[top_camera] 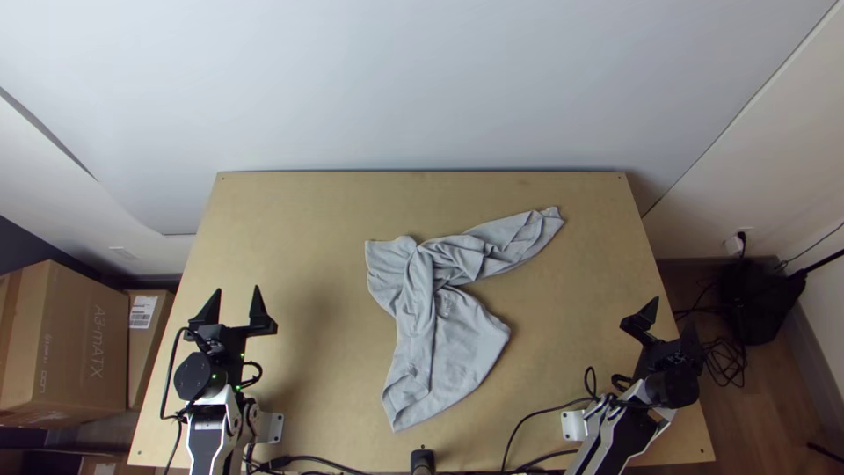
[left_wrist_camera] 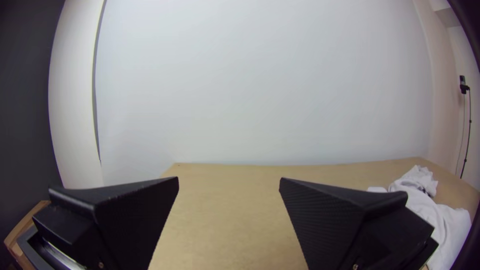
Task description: Fold the t-shirt
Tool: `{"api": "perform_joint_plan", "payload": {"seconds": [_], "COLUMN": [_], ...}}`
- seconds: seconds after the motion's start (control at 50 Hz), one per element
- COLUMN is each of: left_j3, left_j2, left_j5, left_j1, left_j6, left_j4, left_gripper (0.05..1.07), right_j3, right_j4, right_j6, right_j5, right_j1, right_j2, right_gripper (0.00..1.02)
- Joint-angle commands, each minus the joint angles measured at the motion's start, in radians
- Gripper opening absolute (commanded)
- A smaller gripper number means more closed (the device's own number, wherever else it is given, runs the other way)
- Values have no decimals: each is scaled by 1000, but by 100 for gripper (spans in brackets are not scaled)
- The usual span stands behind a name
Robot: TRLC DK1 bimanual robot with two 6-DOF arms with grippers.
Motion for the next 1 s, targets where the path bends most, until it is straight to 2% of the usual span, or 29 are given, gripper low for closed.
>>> {"api": "perform_joint_plan", "payload": {"seconds": [0.0,0.08,0.18,0.26,0.38,0.54,0.76,0.9,0.98], "left_j3": [34,77,161,259,471,770,977,1143,1218], "left_j2": [18,36,101,208,401,573,716,860,934], "left_j5": [14,16,22,24,24,24,24,44,45], "left_j1": [-4,-4,-10,-15,-23,-52,-155,-196,-225], "left_j6": [6,7,10,10,-13,-94,-94,-123,-162], "left_j4": [-52,-83,-99,-124,-241,-440,-606,-845,-969], "left_gripper": [102,102,102,102,102,102,102,102,102], "right_j3": [69,124,224,330,482,724,940,1029,1055], "right_j4": [-15,-21,-29,-72,-122,-332,-653,-895,-1016], "right_j6": [8,21,23,24,23,27,60,156,278], "right_j5": [3,2,5,5,6,5,3,3,-1], "right_j1": [-5,15,103,150,170,179,311,480,603], "right_j2": [-1,16,111,214,349,502,626,666,697], "right_gripper": [99,99,99,99,99,99,99,99,99]}}
